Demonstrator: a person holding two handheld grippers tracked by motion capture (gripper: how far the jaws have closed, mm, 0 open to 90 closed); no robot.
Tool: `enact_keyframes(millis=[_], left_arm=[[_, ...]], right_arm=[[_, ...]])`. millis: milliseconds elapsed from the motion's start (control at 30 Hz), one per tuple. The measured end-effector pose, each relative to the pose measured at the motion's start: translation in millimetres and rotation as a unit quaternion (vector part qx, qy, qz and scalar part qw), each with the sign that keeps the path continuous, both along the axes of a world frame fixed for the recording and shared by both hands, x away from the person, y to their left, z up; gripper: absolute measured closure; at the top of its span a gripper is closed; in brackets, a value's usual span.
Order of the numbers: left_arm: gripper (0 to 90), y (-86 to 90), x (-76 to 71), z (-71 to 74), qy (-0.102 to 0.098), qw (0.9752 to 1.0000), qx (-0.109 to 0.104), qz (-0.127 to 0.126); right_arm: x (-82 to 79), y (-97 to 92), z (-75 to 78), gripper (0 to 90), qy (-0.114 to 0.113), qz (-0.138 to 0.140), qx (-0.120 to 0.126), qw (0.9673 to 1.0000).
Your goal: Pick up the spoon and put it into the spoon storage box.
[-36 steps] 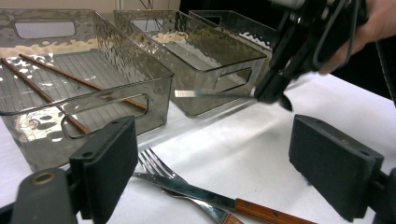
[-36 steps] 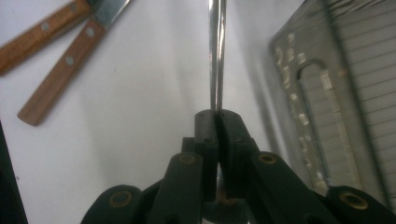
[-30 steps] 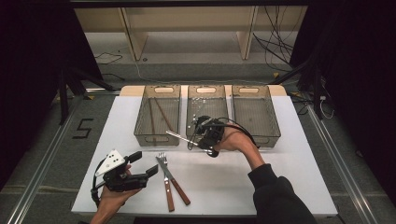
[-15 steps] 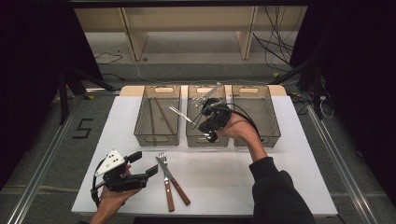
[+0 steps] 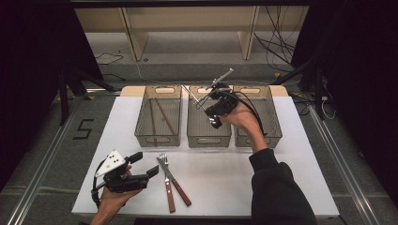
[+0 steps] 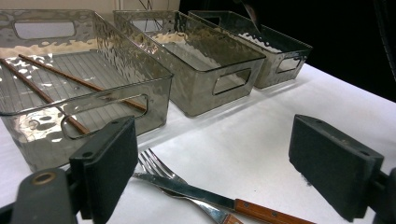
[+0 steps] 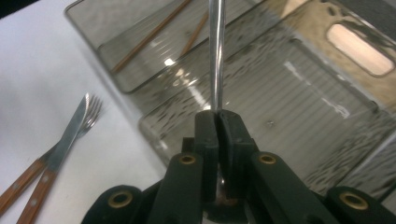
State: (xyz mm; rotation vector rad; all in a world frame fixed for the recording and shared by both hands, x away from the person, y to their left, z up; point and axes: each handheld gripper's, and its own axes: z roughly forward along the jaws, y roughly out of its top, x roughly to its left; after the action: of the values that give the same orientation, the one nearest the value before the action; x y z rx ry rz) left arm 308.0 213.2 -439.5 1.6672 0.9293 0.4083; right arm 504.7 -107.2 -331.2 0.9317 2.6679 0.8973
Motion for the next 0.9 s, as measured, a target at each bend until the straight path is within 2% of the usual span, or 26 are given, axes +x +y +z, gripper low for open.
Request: enact_keyframes(millis=[100,333,433,667,900], left_arm=[[15.1,0.0,0.0,0.0,0.0,1.0,0.0,0.0],[15.1,0.4,0.0,0.2,0.0,1.0,0.0,0.0],[15.1,0.7,0.0,0.2,-0.001,1.0,-0.001,0.001],[15.1,0.5,0.0,0.2,-0.001,1.0,-0.002,0.002],[15.1,1.1,0.0,0.4,-0.001,1.0,0.0,0.0]], right_arm=[[8.6,-3.8,-1.8,87.1,-0.002,-0.024,0.015,0.9996],[18.8,-6.7,-6.7,87.1,0.002,-0.049,0.024,0.9985],[23.4,-7.6,-10.3,87.0,0.007,-0.067,0.024,0.9974],[29.0,-9.0,-16.1,87.0,0.018,-0.087,0.031,0.9956],[34.2,-10.8,-29.0,86.9,0.028,-0.11,0.03,0.9931]])
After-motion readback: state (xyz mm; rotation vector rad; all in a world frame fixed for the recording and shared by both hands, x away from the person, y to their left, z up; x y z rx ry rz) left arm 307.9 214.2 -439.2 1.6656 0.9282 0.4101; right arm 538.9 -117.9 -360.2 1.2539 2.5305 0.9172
